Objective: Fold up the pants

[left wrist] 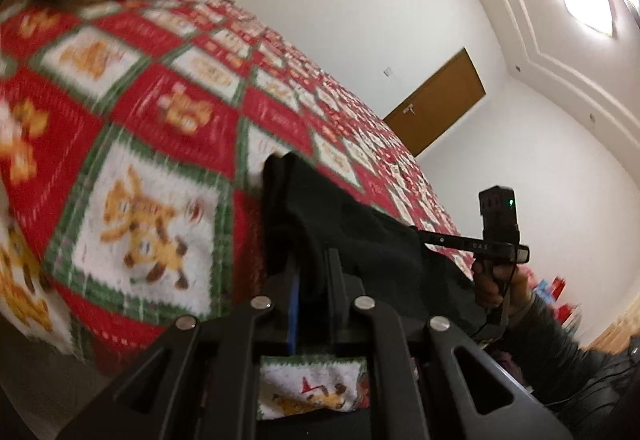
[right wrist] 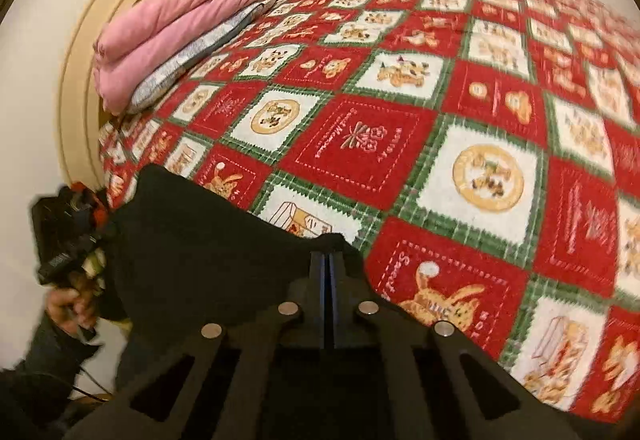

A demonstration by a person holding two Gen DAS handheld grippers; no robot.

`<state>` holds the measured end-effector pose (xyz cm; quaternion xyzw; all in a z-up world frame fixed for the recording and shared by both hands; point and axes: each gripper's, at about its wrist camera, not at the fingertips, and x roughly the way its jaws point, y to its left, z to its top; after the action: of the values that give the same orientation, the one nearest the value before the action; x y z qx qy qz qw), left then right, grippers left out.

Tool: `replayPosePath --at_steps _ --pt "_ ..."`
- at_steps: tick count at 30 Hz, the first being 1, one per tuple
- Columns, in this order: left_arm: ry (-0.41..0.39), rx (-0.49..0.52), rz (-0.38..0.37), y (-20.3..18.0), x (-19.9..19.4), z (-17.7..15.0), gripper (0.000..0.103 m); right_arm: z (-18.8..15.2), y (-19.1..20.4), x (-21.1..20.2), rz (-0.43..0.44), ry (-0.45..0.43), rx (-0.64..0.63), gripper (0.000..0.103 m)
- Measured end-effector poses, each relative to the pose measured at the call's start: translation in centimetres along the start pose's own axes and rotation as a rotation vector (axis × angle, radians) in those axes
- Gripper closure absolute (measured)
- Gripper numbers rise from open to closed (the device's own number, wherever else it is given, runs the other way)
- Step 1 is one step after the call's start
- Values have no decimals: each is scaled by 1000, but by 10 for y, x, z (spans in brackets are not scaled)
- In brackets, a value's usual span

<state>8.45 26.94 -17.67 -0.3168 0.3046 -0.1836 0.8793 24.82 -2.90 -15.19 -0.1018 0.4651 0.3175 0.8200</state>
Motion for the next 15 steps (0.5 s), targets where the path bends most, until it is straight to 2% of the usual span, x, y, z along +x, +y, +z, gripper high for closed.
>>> replayPosePath --at_steps 3,8,11,15 --pt "-15 78 9 -16 -3 7 92 15 -1 -11 -11 -47 1 102" --pt "16 99 69 -9 7 6 92 23 -12 13 -135 -37 -14 102" --pt "32 88 80 -1 10 -2 92 14 -18 28 -102 -20 16 102" --pt "33 104 84 -2 4 -3 92 10 -25 19 -40 -27 57 100"
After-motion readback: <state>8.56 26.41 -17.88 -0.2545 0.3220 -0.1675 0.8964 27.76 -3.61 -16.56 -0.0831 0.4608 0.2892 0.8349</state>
